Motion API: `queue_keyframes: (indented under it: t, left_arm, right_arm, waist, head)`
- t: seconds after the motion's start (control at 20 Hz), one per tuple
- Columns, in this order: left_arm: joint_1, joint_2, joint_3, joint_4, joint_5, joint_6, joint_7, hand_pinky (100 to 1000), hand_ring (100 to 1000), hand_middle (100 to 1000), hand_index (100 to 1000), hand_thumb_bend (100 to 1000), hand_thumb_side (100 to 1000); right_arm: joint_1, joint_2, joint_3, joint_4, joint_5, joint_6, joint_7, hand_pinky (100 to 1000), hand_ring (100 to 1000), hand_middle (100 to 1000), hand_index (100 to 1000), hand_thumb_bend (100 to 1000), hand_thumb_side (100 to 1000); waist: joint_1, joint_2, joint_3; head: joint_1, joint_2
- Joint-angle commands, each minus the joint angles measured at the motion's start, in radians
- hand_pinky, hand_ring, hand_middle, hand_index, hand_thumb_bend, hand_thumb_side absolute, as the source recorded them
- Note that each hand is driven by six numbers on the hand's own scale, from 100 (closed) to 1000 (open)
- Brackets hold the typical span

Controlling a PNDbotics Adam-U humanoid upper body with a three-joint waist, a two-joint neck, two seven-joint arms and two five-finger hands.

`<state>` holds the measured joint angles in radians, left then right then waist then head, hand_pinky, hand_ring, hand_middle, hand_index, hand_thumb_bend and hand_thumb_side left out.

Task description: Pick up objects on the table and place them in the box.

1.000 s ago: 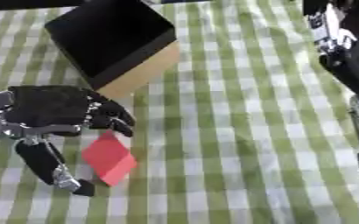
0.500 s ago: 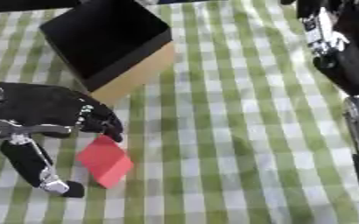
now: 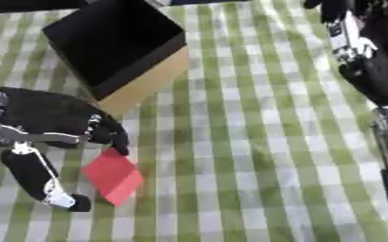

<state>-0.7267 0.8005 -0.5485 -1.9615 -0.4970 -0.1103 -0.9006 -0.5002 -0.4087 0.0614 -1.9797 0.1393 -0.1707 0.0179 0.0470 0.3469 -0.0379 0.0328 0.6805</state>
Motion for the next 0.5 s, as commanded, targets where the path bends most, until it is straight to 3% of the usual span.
queue_keyframes:
  t: [0.05, 0.5]
  left_arm:
    - [-0.009, 0.004, 0.018, -0.001, -0.016, 0.005, -0.006, 795, 893, 827, 892, 474, 582]
    - [-0.005, -0.023, 0.006, 0.042, -0.072, -0.026, -0.006, 796, 899, 833, 890, 481, 567]
  right_arm:
    - [-0.006, -0.006, -0.008, -0.020, -0.007, 0.001, 0.000, 804, 804, 516, 702, 100, 715]
    - [-0.005, -0.003, -0.010, -0.020, -0.010, 0.002, 0.001, 804, 804, 515, 702, 100, 716]
  waist:
    - [-0.004, -0.016, -0.001]
    - [-0.006, -0.010, -0.006]
  head:
    - [0.002, -0.012]
    - [0.004, -0.013]
